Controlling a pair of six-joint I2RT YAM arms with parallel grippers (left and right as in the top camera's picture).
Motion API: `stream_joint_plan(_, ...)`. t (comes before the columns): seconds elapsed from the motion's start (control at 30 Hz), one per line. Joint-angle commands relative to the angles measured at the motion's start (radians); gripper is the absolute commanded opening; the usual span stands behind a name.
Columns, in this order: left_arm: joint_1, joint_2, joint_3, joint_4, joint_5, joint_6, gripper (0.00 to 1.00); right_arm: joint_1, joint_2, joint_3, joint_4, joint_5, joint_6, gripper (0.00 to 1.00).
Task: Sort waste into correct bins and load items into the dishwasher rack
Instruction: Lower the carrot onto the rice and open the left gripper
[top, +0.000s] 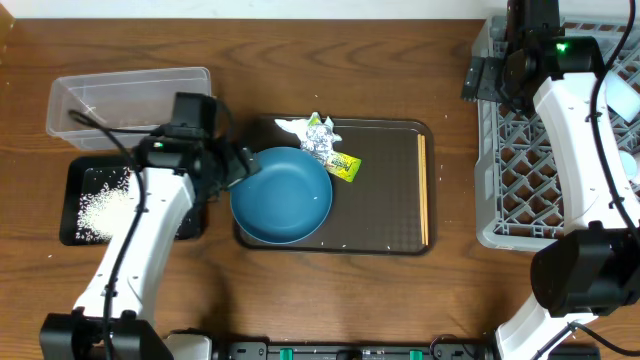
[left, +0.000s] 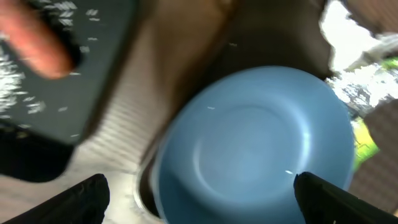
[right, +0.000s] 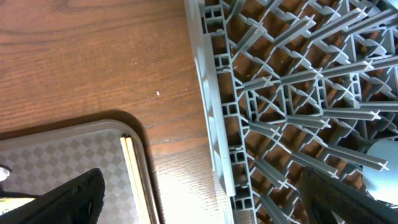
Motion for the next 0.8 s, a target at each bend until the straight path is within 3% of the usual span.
stream_joint_plan(0.0,0.033,-0.016,0.008,-0.006,-0.128,-0.001,0.98,0.010,-0.002,-0.002,-0.001,0.006,-0.008,0.99)
stream_joint_plan(0.07,0.070,-0.016,0.008,-0.003,-0.185,-0.006,0.99,0.010,-0.002,-0.002,0.000,0.005,-0.007,0.99)
stream_joint_plan(0.2,0.166,-0.016,0.008,-0.020,-0.155,-0.032,0.98,0.011,-0.002,-0.002,0.021,-0.063,-0.004,0.99)
stream_joint_plan(0.5,0.264,-0.016,0.008,-0.059,-0.156,-0.032,0.98,0.055,0.004,-0.015,0.036,-0.624,-0.042,0.99)
stream_joint_plan(0.6,0.263,-0.016,0.008,-0.059,-0.156,-0.032,0.98,0.108,0.021,-0.026,0.054,-0.595,-0.088,0.99)
stream_joint_plan(0.77,0.263,-0.016,0.008,-0.059,-0.156,-0.032,0.98,0.240,0.064,-0.098,0.058,-0.385,-0.090,0.99)
